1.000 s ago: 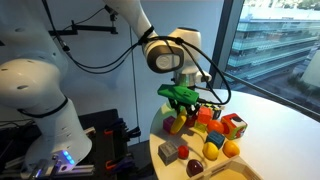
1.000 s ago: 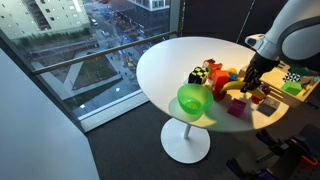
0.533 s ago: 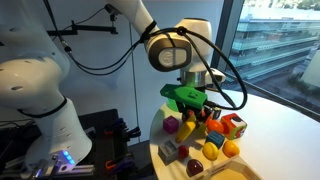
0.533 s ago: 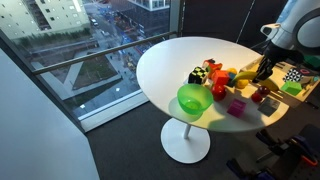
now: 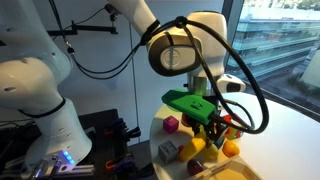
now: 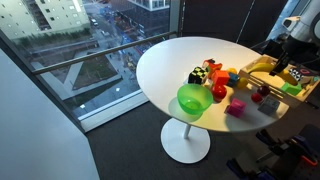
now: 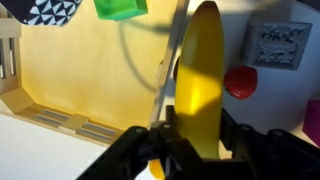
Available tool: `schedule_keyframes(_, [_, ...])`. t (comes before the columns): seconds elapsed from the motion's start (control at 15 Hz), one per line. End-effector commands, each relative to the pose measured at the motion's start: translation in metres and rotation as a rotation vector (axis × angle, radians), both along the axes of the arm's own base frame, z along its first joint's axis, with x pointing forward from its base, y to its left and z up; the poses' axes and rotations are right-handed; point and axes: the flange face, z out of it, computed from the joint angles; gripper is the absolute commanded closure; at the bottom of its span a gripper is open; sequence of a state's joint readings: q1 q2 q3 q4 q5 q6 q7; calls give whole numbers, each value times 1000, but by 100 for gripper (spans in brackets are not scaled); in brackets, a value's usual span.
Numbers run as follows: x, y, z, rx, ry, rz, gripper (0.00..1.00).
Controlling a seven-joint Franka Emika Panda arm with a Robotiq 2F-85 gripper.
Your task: Put the banana in the wooden crate
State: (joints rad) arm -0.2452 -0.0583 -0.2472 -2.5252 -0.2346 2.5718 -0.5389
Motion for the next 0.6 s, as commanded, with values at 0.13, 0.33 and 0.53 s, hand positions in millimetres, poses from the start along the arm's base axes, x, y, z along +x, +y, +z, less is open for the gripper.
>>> schedule_keyframes(0.13, [-18,-41,5,-55,29,-143,81])
schedule_keyframes(0.33, [-32,-61,0,-72,40,-209,81])
schedule_keyframes(0.53, [-43,-80,-5,-92,50,-273,81])
